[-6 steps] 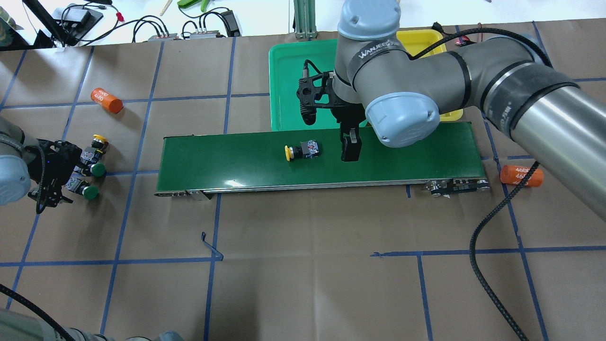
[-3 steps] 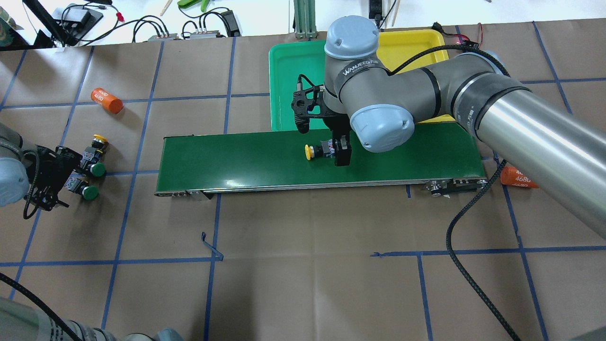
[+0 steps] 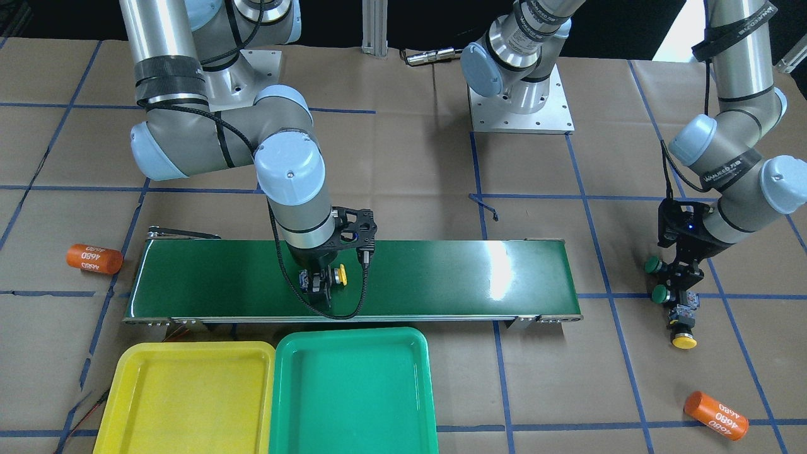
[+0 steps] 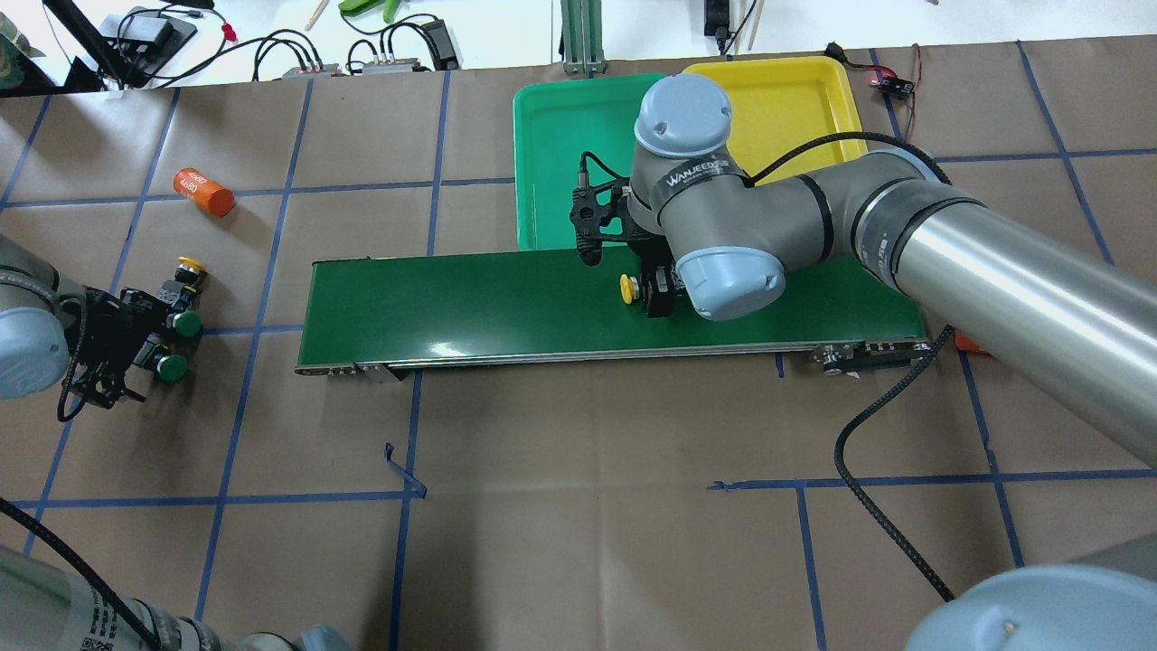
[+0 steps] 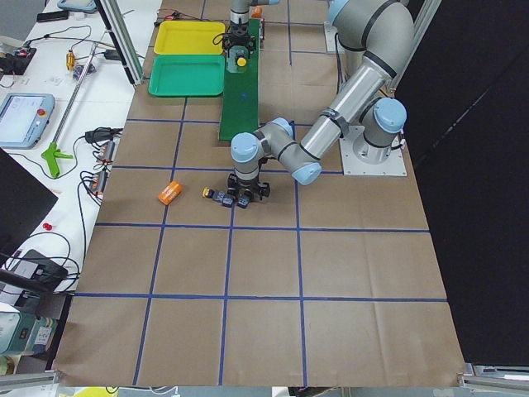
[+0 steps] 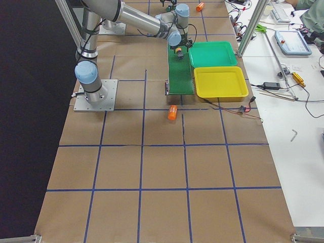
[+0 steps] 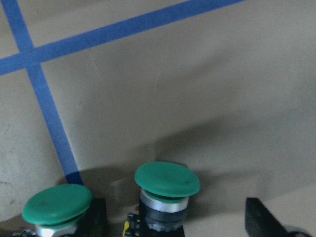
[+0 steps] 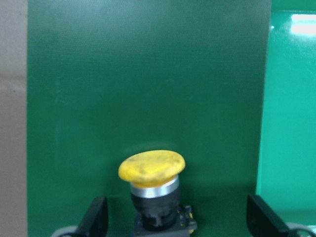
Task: Sort buttons by color to trays
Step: 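Drop yellow button in yellow tray with right while left places green button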
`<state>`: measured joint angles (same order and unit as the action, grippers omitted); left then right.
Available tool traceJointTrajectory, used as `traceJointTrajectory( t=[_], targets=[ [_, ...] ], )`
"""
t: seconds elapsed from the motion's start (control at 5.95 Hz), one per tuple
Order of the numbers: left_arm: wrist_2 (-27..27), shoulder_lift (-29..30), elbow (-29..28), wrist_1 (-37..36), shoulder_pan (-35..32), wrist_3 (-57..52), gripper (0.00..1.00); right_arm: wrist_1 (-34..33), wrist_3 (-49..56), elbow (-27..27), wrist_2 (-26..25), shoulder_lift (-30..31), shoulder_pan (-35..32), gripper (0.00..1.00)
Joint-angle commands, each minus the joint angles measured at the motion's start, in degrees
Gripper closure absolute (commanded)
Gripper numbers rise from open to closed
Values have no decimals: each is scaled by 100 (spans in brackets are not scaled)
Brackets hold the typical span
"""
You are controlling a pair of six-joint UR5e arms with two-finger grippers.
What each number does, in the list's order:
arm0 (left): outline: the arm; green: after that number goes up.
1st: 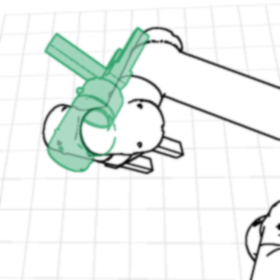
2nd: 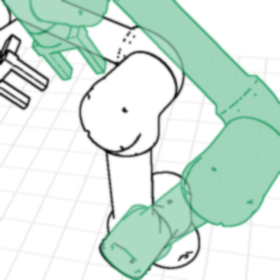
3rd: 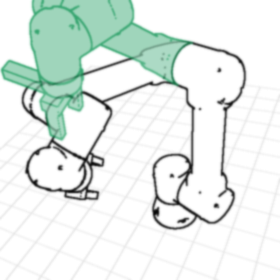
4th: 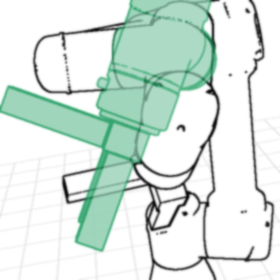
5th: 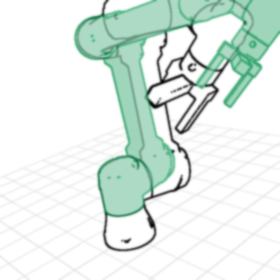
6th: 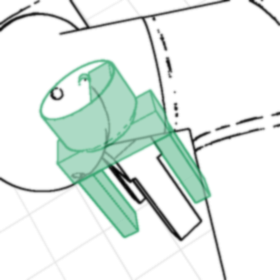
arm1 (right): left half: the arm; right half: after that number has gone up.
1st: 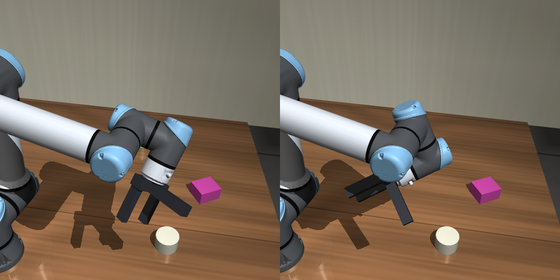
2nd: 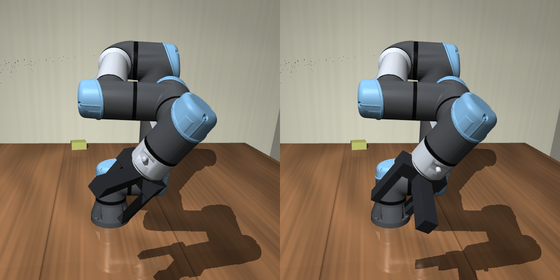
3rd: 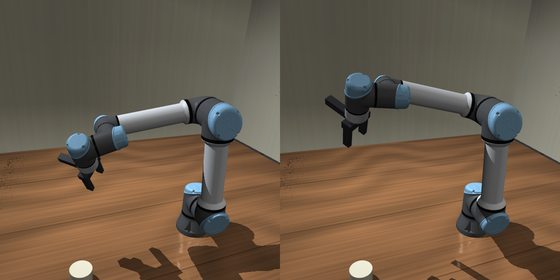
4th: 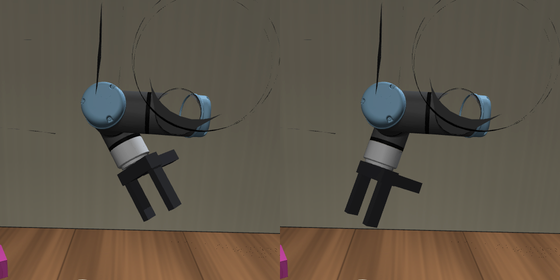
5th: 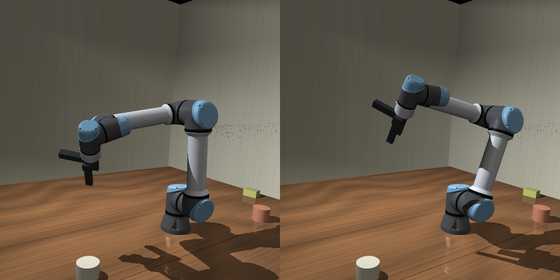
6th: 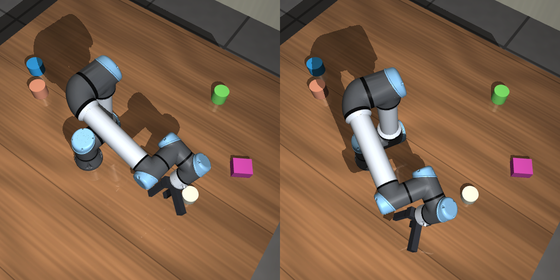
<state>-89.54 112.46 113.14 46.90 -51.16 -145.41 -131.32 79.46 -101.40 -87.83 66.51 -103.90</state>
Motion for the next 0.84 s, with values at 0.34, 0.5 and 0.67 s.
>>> traceJointTrajectory(
  t=[0.34, 0.5, 0.67],
  targets=[
    [244, -222, -28, -138, -148, 501, 96, -184, 585, -266, -346, 169, 660, 57],
    [192, -563, -46, 28, -514, 1097, 97, -192, 840, -266, -497, 265, 669, 72],
    [148, -871, -229, 552, -1118, 1903, 97, -192, 860, -249, -490, 283, 678, 72]
  ],
)
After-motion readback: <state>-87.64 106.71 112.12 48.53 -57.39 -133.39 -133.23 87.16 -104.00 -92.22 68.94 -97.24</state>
